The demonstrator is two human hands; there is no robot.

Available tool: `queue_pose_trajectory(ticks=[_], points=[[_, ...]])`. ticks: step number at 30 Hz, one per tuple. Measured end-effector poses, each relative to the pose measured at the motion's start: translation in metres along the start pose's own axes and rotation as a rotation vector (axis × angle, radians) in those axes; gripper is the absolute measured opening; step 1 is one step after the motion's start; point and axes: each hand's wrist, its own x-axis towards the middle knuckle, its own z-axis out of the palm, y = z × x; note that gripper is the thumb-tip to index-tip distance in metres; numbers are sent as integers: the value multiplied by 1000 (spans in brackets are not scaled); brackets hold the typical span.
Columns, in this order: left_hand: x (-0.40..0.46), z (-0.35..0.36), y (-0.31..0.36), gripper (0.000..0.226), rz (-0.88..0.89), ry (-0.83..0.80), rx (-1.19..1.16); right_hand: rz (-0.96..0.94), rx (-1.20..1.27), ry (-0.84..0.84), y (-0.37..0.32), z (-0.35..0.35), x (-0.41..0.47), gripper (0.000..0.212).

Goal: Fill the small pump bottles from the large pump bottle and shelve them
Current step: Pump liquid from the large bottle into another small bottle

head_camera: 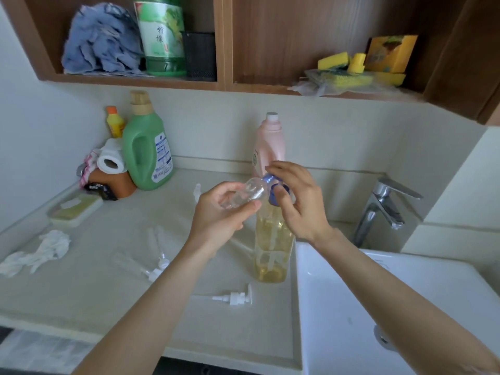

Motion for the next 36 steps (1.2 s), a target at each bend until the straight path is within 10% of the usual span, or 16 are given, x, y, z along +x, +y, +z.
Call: queue_pose_trajectory(ticks=[36], points=[[-5, 7, -5, 27, 46, 73, 159, -48, 91, 97, 15, 8, -17, 48]])
